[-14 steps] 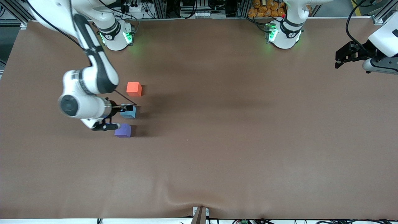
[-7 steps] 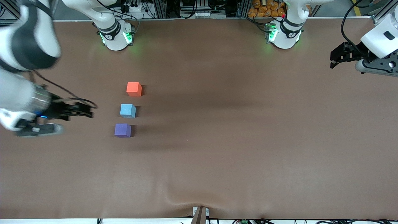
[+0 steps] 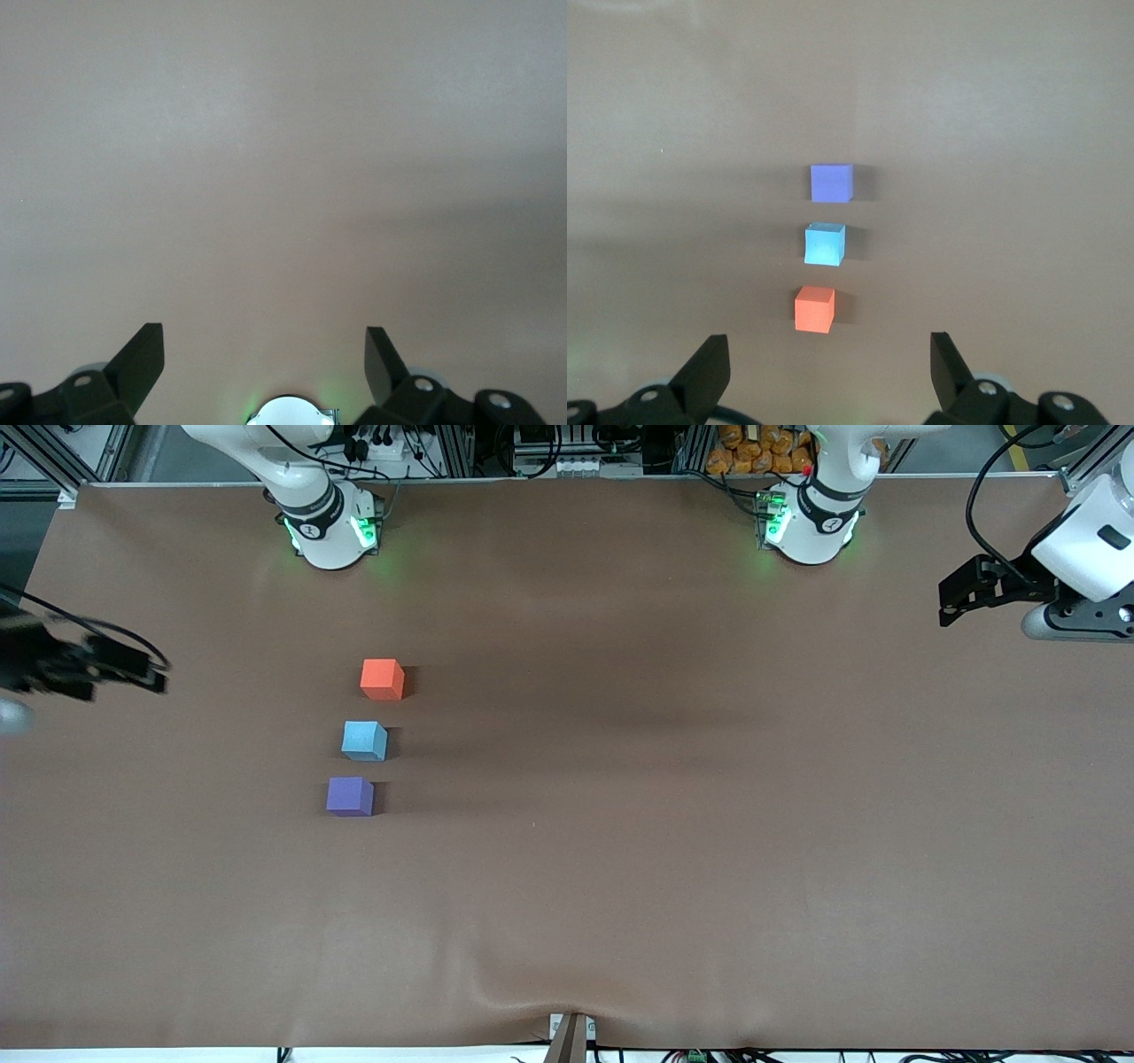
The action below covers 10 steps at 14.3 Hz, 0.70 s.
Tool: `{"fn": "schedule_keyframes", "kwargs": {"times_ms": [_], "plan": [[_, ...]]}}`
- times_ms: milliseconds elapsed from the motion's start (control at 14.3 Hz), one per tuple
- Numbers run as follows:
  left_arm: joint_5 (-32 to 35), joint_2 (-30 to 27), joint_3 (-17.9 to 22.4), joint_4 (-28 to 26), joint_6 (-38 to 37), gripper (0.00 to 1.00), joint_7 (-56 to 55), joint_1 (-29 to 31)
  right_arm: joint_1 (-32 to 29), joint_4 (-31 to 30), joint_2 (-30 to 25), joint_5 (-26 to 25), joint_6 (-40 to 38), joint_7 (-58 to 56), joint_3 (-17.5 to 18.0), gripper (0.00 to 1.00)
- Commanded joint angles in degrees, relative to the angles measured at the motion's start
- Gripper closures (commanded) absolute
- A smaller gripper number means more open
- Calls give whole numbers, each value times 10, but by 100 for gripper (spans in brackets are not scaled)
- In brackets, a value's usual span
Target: Place blue block between orange and purple blocks
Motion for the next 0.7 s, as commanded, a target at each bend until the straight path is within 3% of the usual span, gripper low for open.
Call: {"fn": "schedule_keyframes", "kwargs": {"times_ms": [0, 140, 350, 631], "plan": [[11, 3, -6, 5, -2, 0, -7, 2, -10, -128, -104, -9, 45, 3, 13, 0], [2, 7, -6, 5, -2, 0, -11, 3, -7, -172, -141, -13, 62, 3, 14, 0], [2, 16, -6, 5, 7, 0, -17, -3, -3, -182, -151, -17, 55, 3, 14, 0], [2, 16, -7, 6, 5, 0, -13, 0, -3, -141, -130, -21, 51, -3, 13, 0]]}}
